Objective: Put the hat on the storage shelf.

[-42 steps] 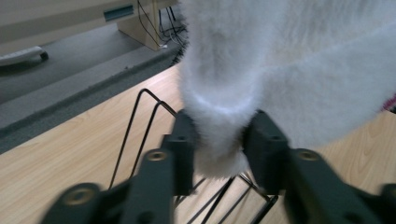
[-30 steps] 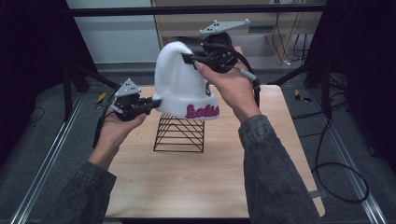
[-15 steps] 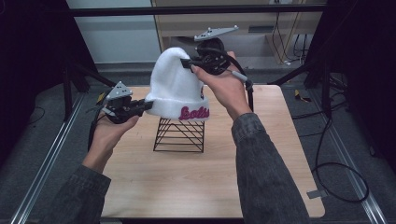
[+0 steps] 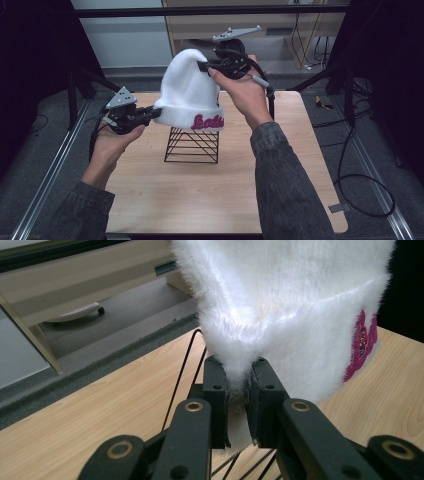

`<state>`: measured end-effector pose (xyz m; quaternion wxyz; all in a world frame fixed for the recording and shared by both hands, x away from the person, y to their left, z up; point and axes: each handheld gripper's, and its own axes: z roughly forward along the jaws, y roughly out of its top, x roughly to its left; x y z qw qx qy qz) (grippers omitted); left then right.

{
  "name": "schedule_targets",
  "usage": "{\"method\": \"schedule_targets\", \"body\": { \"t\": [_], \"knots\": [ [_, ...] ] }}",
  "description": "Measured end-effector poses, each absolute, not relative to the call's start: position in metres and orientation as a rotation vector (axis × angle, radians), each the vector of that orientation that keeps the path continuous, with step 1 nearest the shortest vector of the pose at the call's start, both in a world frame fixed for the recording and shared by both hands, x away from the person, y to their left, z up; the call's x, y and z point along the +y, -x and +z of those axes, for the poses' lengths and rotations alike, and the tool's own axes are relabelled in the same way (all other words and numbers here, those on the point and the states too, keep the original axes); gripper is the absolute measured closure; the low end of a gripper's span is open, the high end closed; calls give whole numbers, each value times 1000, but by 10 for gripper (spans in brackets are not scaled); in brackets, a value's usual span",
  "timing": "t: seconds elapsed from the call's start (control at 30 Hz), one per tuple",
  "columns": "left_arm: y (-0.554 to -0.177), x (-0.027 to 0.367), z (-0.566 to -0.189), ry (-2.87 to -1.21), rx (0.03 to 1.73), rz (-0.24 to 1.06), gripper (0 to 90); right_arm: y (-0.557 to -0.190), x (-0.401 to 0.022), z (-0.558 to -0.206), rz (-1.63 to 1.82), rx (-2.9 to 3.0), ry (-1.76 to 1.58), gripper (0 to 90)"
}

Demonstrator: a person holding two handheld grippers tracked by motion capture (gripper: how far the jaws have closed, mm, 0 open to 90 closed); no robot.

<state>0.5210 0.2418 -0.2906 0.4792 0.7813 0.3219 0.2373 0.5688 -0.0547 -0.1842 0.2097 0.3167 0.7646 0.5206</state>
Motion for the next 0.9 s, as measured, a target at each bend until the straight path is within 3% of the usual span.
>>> {"method": "schedule_targets", "body": {
  "t": [0.9],
  "knots": [
    [-544, 241, -312, -1930, 825, 602, 835, -578, -48, -204, 1432, 2139, -877, 810]
  ]
}}
